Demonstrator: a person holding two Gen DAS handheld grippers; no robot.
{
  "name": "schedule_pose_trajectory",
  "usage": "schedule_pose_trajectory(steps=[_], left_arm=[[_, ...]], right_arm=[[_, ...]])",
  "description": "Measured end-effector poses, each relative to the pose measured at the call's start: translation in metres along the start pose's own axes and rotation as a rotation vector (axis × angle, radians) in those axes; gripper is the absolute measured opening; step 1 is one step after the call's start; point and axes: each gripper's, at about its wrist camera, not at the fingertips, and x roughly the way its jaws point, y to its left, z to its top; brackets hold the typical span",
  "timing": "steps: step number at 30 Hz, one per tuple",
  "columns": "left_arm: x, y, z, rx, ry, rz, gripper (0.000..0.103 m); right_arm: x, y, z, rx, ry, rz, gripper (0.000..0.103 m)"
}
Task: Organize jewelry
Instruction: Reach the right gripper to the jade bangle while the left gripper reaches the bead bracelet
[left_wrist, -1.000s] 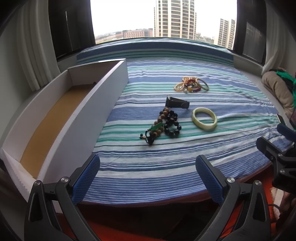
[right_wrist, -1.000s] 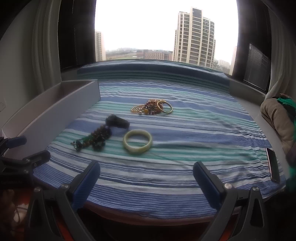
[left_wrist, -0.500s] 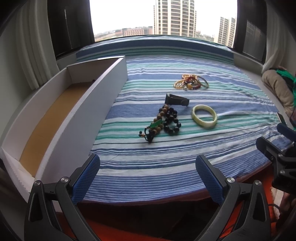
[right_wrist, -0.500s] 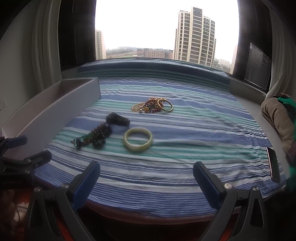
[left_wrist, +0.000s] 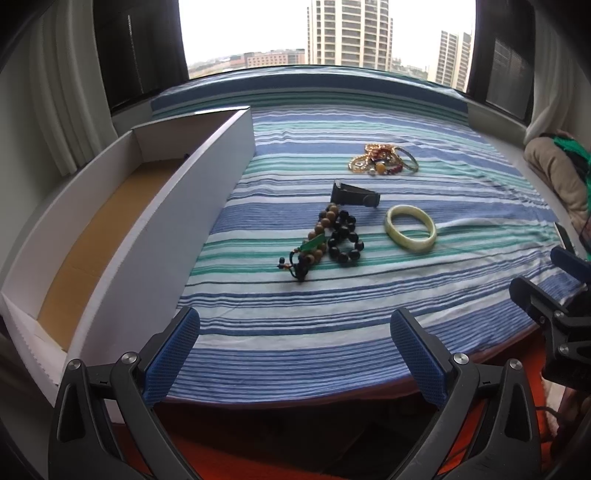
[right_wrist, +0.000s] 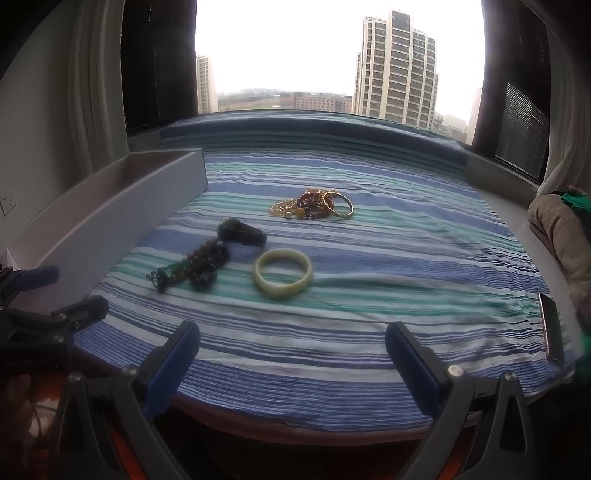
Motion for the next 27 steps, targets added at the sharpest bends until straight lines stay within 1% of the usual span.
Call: schedule_pose_trajectory(steps=[6,12,16,21,25,27], left_arm=[[0.012,0.011,0.002,-0.033,0.042,-0.026,0.103],[0.025,0.019,0.003,-0.05,0.083,-0.072,0.102],[0.034,0.018,0.003,-0.032,0.098,-0.081,0.102],[0.053,0.016,0.014,0.031,0.096,-0.118,0.102],[0.072,0.024,0.023,0.013,0.135,-0.17,0.102],[0.077,0.026,0.026,0.008,0.141,-0.18,0.102]], right_arm=[[0.002,-0.003,0.004,0.001,-0.005,0.023,0.102],[0.009,-0.005,0.004,-0.006,0.023,0.077,0.102],[0.019,-0.01,0.002,0.015,0.067,0.123,0.102],[0.031,-0.012,0.003,0.013,0.101,0.174,0.102],[0.042,-0.015,0.008,-0.011,0.116,0.168,0.102],[0.045,-0.016,0.011,-0.027,0.121,0.166,0.102]])
